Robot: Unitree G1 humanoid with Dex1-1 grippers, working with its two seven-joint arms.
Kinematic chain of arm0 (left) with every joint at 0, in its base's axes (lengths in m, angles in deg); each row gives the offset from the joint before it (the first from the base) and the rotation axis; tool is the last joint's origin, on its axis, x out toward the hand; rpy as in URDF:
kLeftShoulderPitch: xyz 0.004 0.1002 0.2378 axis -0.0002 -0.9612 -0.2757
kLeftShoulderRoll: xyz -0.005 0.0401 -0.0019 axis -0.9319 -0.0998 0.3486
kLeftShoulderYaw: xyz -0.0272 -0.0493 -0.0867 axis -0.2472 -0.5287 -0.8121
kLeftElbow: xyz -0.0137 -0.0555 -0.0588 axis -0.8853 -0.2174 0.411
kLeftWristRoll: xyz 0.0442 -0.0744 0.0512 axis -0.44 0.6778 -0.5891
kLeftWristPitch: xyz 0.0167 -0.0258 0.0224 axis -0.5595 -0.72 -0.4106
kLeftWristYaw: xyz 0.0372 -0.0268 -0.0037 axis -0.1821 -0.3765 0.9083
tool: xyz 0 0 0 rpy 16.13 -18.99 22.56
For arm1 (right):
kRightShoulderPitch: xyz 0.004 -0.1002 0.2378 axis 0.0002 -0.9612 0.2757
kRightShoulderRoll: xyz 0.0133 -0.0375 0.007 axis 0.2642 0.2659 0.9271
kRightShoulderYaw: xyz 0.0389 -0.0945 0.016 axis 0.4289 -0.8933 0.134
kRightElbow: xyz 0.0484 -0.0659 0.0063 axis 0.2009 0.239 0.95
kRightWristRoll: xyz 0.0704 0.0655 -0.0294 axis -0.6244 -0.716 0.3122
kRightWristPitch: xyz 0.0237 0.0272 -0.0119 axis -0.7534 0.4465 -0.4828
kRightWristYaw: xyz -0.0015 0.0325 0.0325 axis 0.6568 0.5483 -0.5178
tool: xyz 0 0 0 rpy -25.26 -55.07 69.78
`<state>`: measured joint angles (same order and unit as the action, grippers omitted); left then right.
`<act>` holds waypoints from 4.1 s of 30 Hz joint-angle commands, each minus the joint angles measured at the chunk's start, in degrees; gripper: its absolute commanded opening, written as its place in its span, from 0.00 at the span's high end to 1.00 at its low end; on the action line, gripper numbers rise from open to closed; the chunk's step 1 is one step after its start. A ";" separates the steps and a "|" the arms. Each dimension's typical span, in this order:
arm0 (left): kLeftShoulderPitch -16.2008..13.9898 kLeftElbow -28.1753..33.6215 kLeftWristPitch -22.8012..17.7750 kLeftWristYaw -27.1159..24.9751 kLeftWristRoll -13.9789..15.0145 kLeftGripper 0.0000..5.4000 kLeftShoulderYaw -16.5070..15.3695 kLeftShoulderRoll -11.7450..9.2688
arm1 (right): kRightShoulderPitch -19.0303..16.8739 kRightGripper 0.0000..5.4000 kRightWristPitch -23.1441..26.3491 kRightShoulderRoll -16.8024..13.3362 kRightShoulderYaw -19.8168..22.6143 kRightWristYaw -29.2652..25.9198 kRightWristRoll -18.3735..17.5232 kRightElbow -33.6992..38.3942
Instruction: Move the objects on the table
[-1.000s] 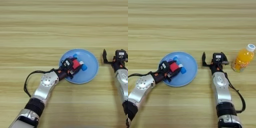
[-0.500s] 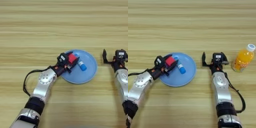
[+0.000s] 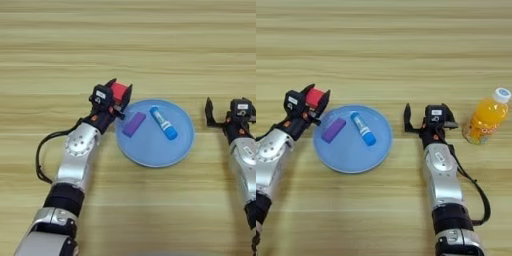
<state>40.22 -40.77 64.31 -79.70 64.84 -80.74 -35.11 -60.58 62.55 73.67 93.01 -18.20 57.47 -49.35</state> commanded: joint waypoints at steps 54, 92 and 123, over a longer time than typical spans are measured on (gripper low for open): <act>10.19 -28.77 11.07 5.26 -0.64 0.26 -4.90 -1.46 | 0.51 0.00 -0.54 0.07 -0.10 0.09 0.24 -0.53; 9.62 -26.50 14.98 10.94 -1.17 0.00 -8.80 -0.49 | -8.05 0.00 19.16 -4.51 -14.85 -13.51 5.50 30.41; 8.83 -25.51 14.63 13.23 -1.71 0.00 -7.35 0.49 | -3.82 0.00 23.11 -7.73 -22.31 -20.84 10.16 24.31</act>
<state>49.59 -66.76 79.44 -66.86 63.66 -88.37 -34.55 -64.37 86.39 66.29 71.44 -38.26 67.29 -25.98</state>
